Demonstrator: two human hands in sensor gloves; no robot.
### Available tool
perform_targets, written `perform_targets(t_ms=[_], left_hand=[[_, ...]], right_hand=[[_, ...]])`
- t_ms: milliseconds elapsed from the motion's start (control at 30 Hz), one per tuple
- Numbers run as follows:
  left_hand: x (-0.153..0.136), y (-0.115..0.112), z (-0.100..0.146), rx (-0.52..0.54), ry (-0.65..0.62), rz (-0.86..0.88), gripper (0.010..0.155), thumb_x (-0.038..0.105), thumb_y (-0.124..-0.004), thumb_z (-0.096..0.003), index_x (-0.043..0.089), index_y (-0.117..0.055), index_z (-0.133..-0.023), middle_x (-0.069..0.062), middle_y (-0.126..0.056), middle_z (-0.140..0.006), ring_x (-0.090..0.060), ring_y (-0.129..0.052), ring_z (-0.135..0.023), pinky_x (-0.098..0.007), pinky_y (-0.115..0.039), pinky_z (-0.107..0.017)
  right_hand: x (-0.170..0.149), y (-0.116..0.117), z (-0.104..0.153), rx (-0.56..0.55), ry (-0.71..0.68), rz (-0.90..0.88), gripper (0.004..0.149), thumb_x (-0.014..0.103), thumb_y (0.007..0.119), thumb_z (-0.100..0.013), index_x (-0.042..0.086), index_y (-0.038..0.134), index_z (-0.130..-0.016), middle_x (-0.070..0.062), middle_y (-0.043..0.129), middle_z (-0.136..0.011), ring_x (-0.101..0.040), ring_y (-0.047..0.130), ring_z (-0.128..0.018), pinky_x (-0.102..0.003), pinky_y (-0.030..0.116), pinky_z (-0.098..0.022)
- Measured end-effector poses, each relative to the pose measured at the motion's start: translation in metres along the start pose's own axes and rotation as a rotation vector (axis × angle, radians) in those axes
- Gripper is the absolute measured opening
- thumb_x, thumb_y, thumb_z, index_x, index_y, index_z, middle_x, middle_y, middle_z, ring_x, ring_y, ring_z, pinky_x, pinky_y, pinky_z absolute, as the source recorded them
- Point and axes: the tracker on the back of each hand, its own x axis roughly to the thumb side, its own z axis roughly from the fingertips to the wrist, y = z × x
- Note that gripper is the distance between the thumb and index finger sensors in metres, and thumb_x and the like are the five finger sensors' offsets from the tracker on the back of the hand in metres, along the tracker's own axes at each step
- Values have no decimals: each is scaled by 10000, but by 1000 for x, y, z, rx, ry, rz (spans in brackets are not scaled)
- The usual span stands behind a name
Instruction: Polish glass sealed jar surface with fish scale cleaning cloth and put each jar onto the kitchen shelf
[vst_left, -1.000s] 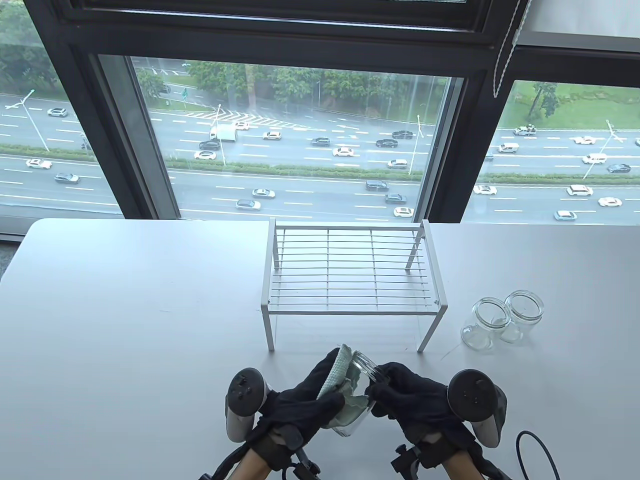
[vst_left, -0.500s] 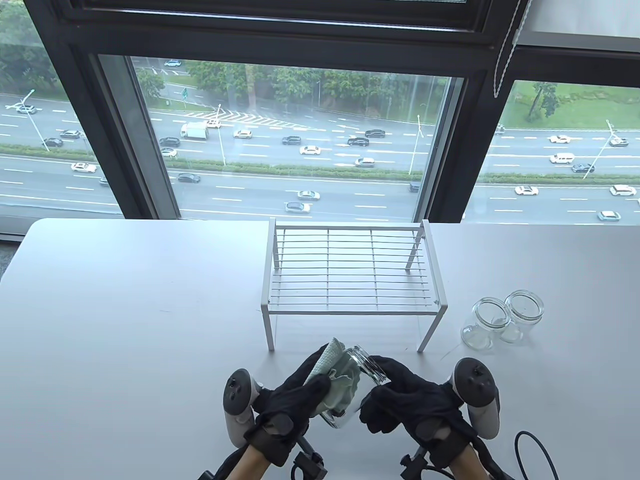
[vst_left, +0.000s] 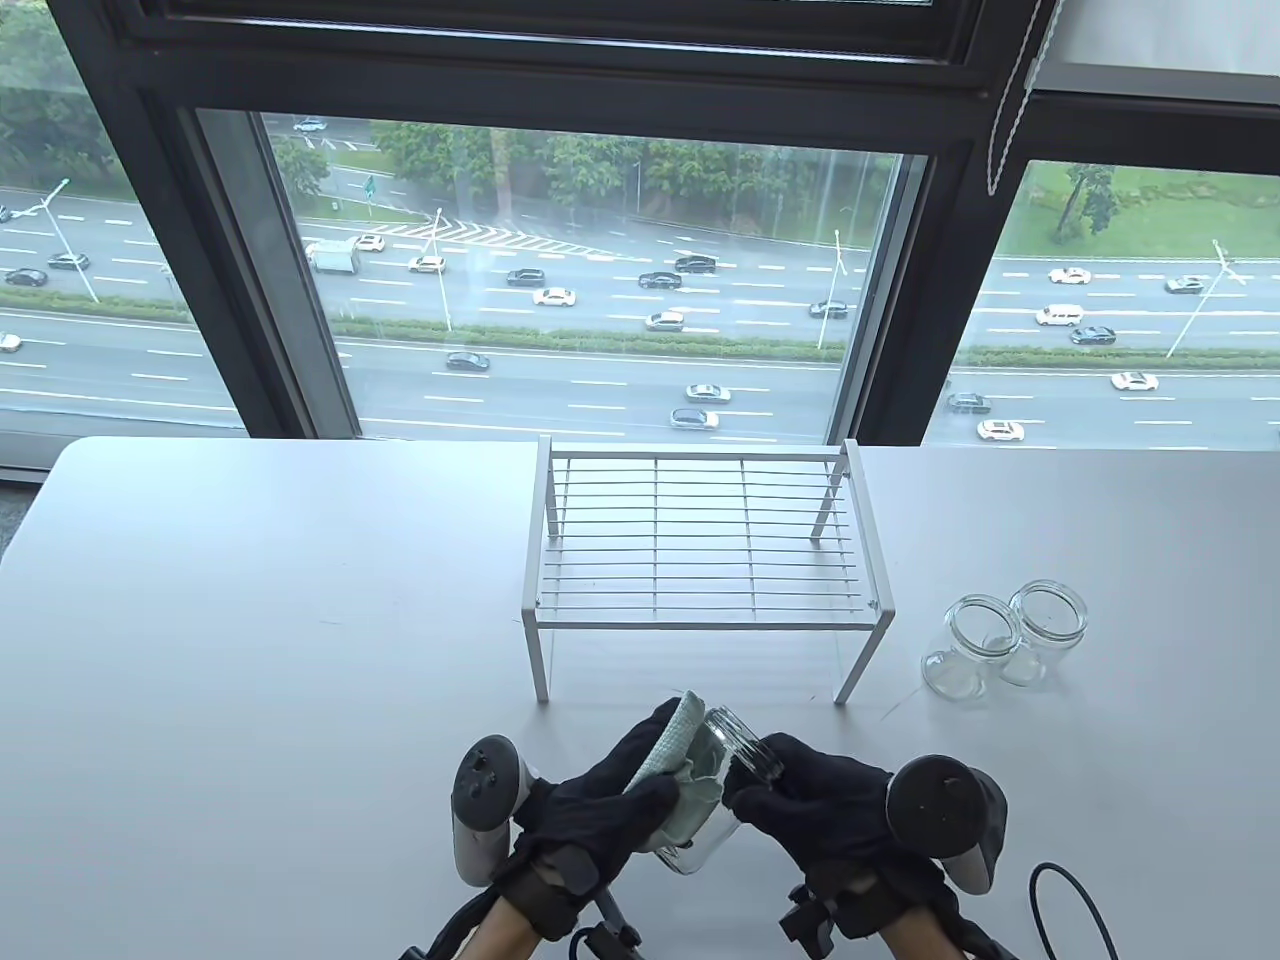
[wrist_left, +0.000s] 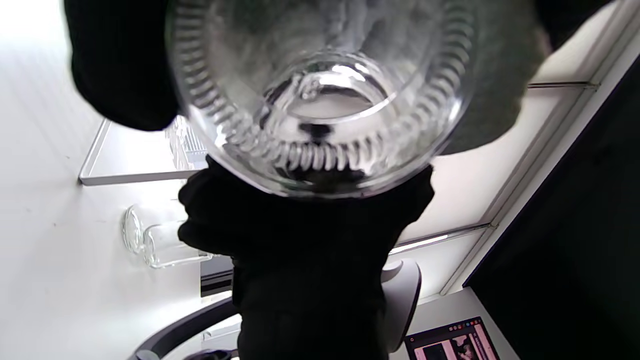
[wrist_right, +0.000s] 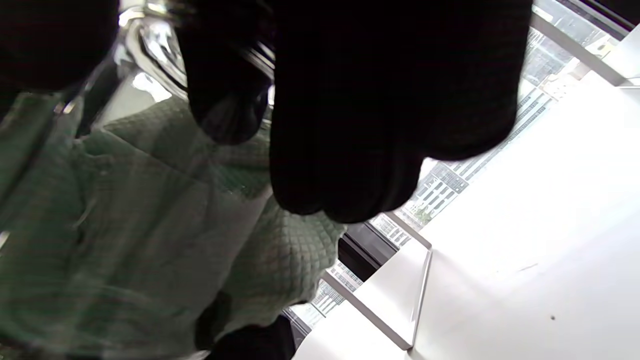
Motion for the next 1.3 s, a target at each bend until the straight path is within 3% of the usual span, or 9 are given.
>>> perform_targets(t_ms=[167, 300, 433, 533, 700, 933, 1033, 1100, 1300], left_hand=[[11, 0, 0, 44, -48, -228, 706, 687, -759, -500, 409, -554, -1117, -320, -598, -1088, -563, -848, -775, -554, -874, -478], [-1, 9, 2, 98, 6, 8, 703, 700, -758, -512, 415, -547, -1119, -305, -620, -1085, -535, -881, -762, -521, -902, -470], [-9, 15, 0, 19, 68, 447, 701, 698, -750, -531, 389, -554, -1129, -314, -634, -1081, -542, -887, -752, -520, -902, -464], [-11, 8, -1, -131, 94, 535, 708, 708, -732, -544, 391, -523, -1142, -314, -610, -1093, -538, -877, -764, -506, -904, -480], [-10, 5, -1, -162, 121, 363, 693, 688, -704, -561, 413, -476, -1155, -318, -563, -1117, -546, -844, -802, -531, -879, -503], [5, 2, -1, -64, 58, -238, 727, 693, -730, -523, 433, -455, -1143, -317, -560, -1111, -541, -848, -797, -536, -882, -494], [-4, 4, -1, -18, 82, -2, 727, 681, -771, -514, 430, -487, -1135, -321, -570, -1101, -546, -849, -779, -542, -877, -483], [-12, 8, -2, -23, 94, 237, 734, 692, -766, -521, 420, -481, -1141, -319, -590, -1096, -537, -867, -770, -527, -890, -474], [-18, 6, -1, -170, 133, 482, 752, 715, -724, -546, 393, -439, -1163, -331, -572, -1103, -534, -867, -778, -502, -897, -487]], right_hand=[[5, 6, 8, -27, 229, -9, 573, 725, 779, -328, 333, 887, -731, -106, 1086, -537, -226, 1093, -359, -357, 914, -277], [3, 7, 3, 56, 115, -134, 780, 666, 794, -373, 317, 624, -1050, -95, 1051, -616, -233, 1079, -441, -360, 910, -332], [1, 9, -6, 246, 22, -460, 723, 531, 853, -410, 340, 602, -1060, -109, 1021, -688, -259, 1062, -522, -394, 892, -392], [3, 10, -7, 315, -15, -368, 707, 545, 890, -369, 325, 688, -1010, -68, 1035, -688, -277, 1059, -534, -423, 882, -403], [-1, 1, -6, 182, -110, -57, 579, 708, 812, -321, 380, 880, -793, -30, 1067, -667, -264, 1064, -550, -414, 890, -413], [-5, 7, 0, 103, 191, -18, 561, 720, 793, -333, 340, 898, -733, -59, 1090, -553, -270, 1078, -449, -412, 895, -355], [-6, 8, 1, 101, 170, -126, 698, 704, 796, -349, 292, 806, -912, -64, 1081, -565, -274, 1070, -464, -415, 890, -365], [-7, 8, -5, 204, 106, -288, 767, 661, 818, -368, 260, 683, -1008, -62, 1054, -626, -275, 1054, -519, -415, 881, -404], [-14, 11, -11, 417, 89, -500, 703, 502, 929, -364, 267, 707, -988, -87, 1036, -674, -310, 1037, -562, -449, 862, -433]])
